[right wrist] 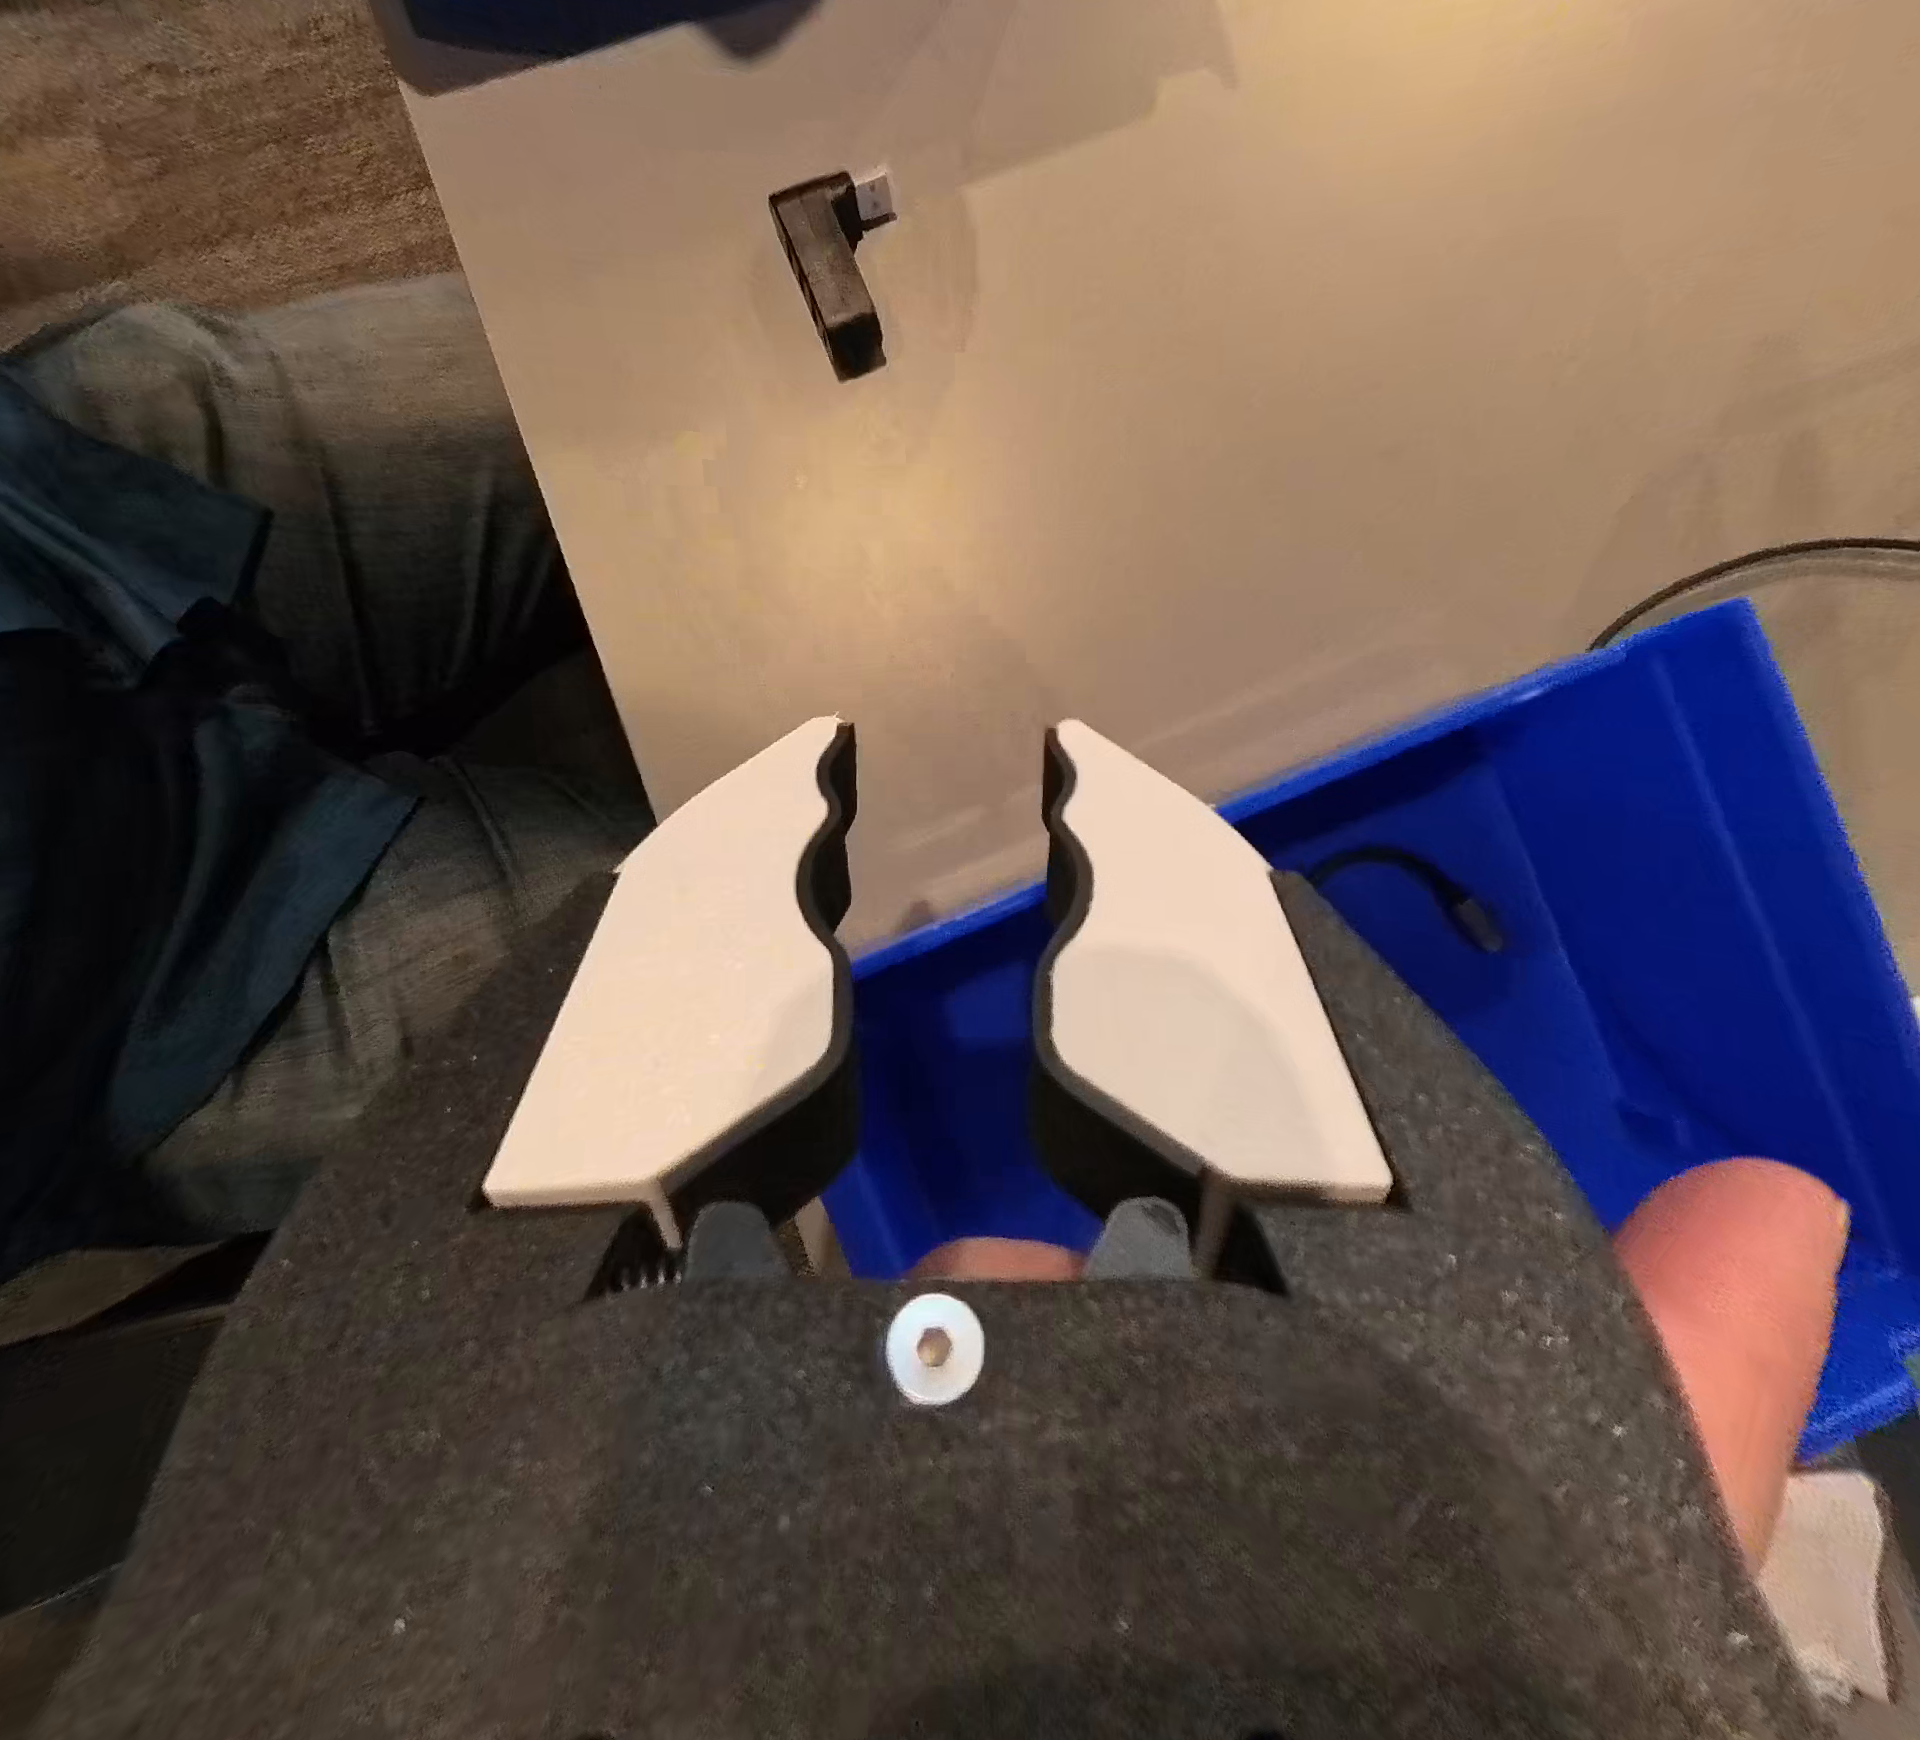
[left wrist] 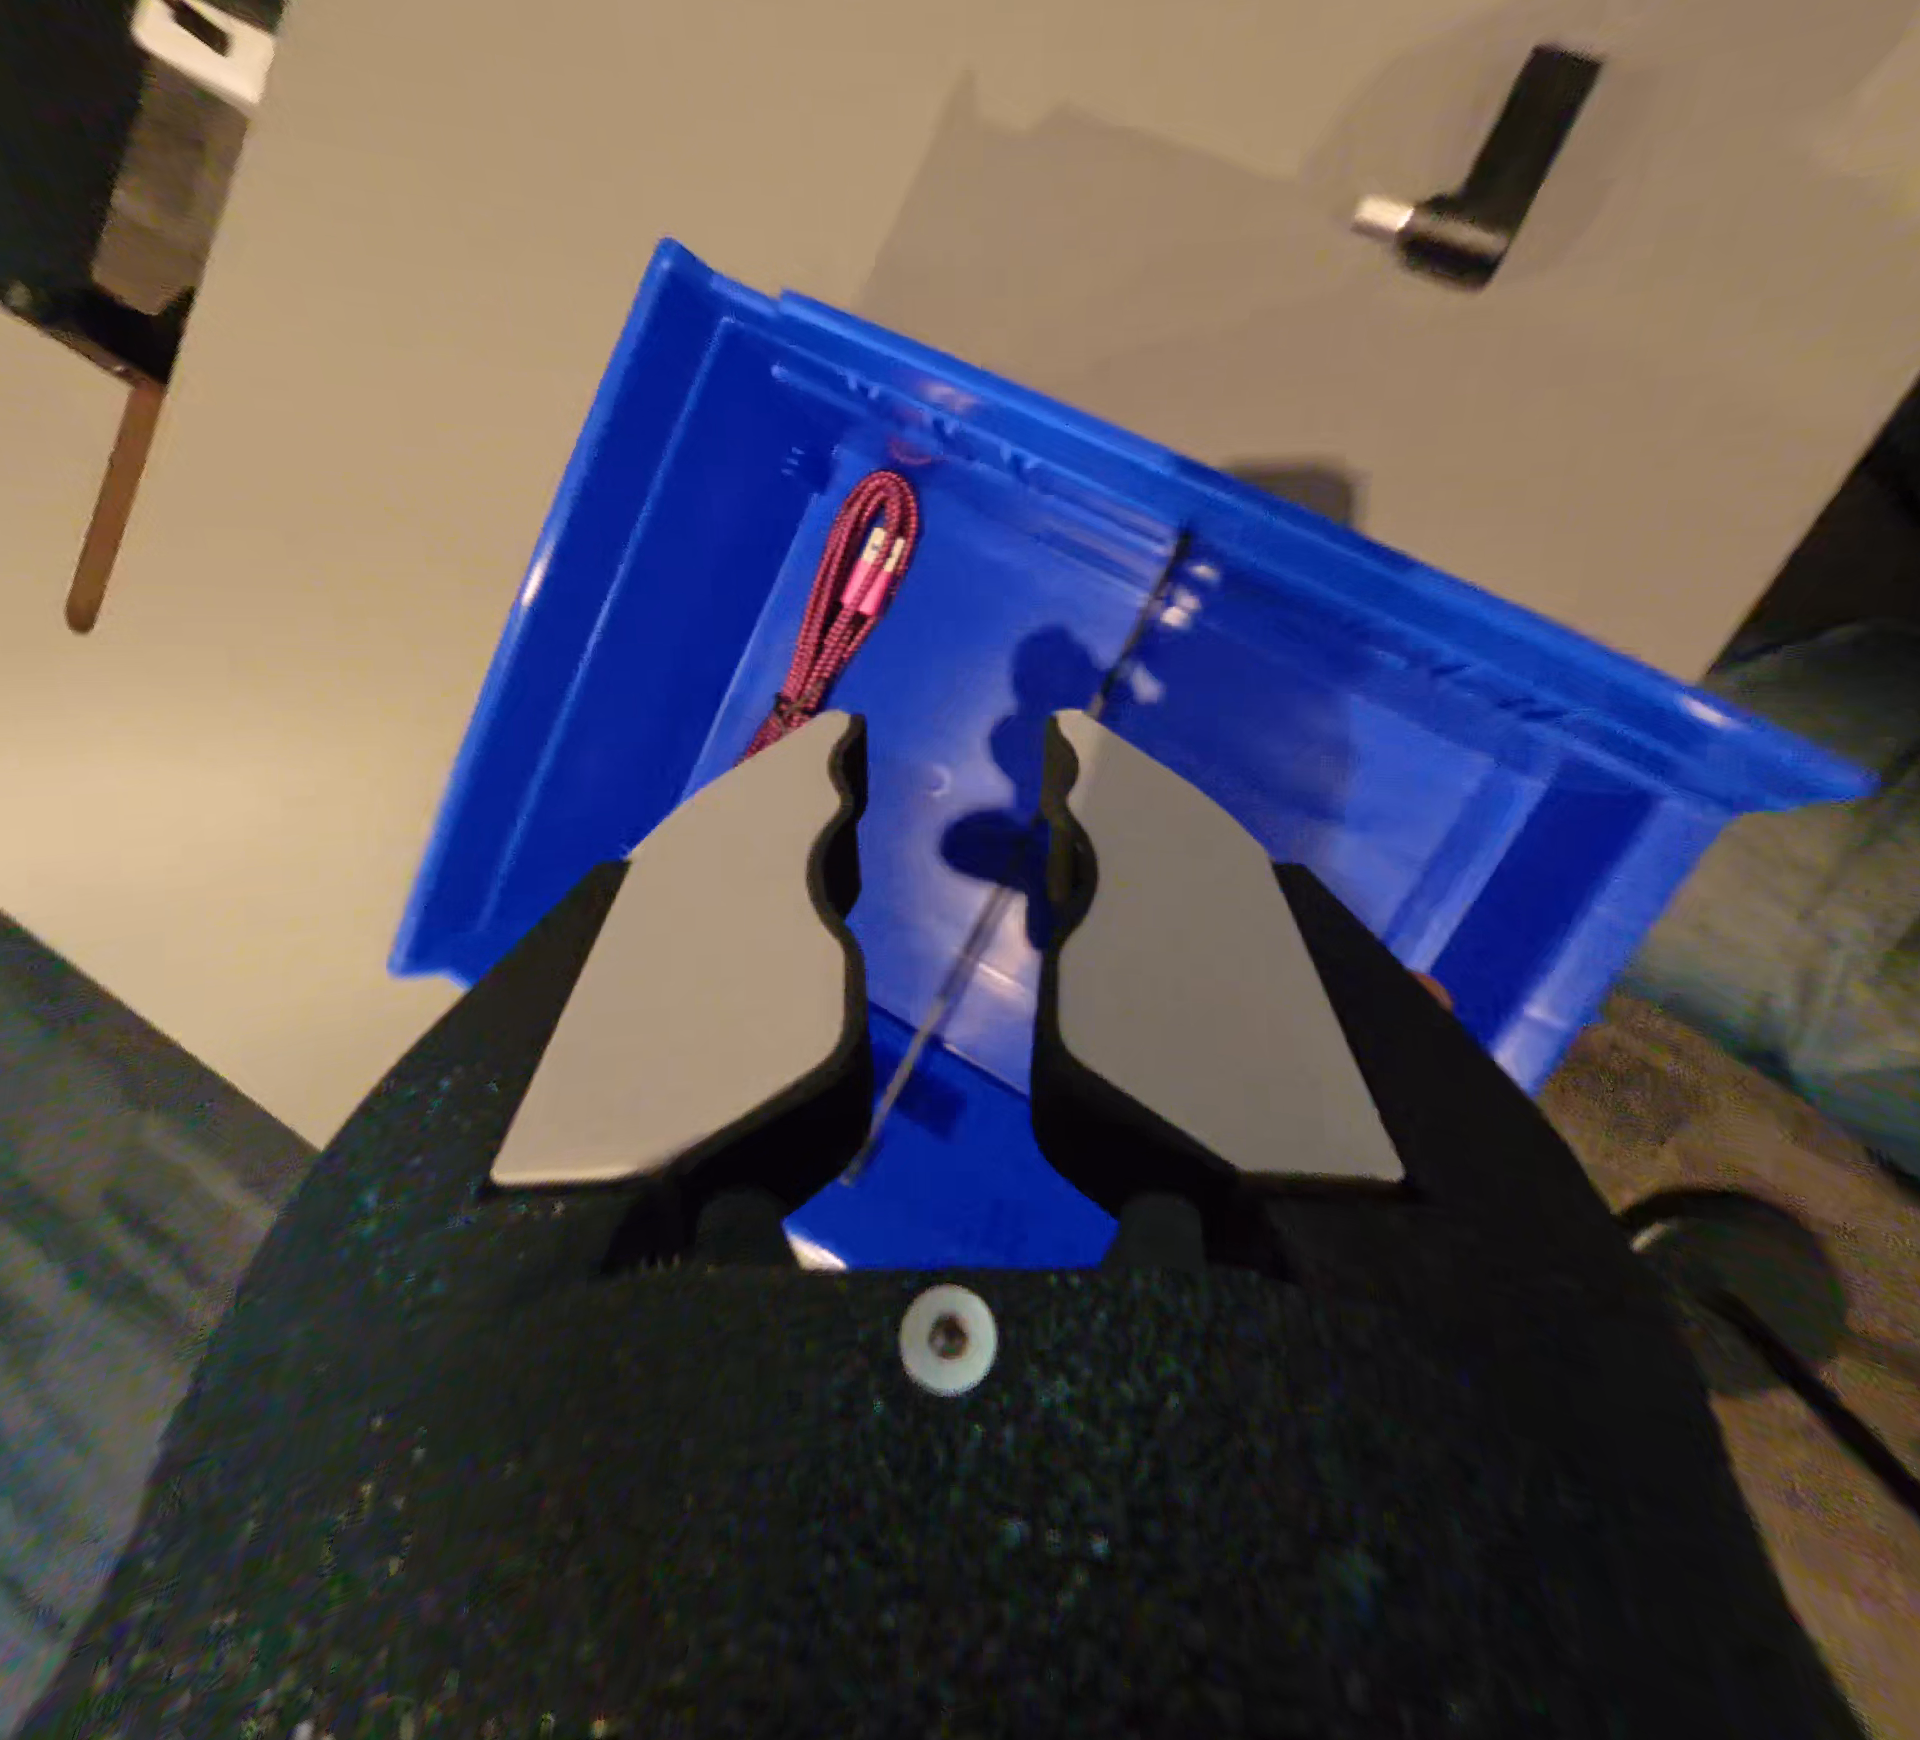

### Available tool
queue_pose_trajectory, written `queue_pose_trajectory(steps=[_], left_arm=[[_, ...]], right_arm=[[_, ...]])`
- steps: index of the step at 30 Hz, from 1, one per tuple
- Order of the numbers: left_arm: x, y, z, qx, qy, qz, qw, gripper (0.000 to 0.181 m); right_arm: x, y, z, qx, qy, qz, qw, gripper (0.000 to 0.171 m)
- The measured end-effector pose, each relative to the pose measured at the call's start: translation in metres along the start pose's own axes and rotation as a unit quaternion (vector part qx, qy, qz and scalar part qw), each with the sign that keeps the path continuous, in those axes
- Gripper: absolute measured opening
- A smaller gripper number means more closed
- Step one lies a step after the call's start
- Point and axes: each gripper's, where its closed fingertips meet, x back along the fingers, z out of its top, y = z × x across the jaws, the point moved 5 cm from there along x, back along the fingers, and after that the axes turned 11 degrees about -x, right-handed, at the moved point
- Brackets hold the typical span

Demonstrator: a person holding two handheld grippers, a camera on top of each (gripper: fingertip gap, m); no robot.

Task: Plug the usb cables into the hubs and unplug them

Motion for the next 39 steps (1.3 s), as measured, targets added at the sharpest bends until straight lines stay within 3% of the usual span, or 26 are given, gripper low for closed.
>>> queue_pose_trajectory(steps=[7, 13, 22, 32, 39], left_arm=[[-0.089, -0.033, -0.039, -0.104, -0.168, -0.061, 0.978, 0.028], [-0.123, -0.039, -0.053, -0.117, -0.188, -0.072, 0.973, 0.027], [-0.136, -0.048, -0.064, -0.122, -0.209, -0.065, 0.968, 0.030], [-0.137, -0.048, -0.067, -0.075, -0.219, -0.105, 0.967, 0.014], [-0.095, -0.049, -0.052, -0.069, -0.186, -0.093, 0.976, 0.013]], right_arm=[[-0.007, -0.001, -0.007, 0.003, -0.016, 0.014, 1.000, 0.032], [-0.008, 0.005, -0.017, -0.004, -0.015, 0.032, 0.999, 0.032], [-0.031, 0.003, -0.017, 0.007, -0.030, 0.062, 0.998, 0.031], [-0.036, 0.005, -0.015, 0.004, -0.023, 0.066, 0.998, 0.029], [-0.025, -0.001, -0.011, 0.010, -0.010, 0.061, 0.998, 0.028]])
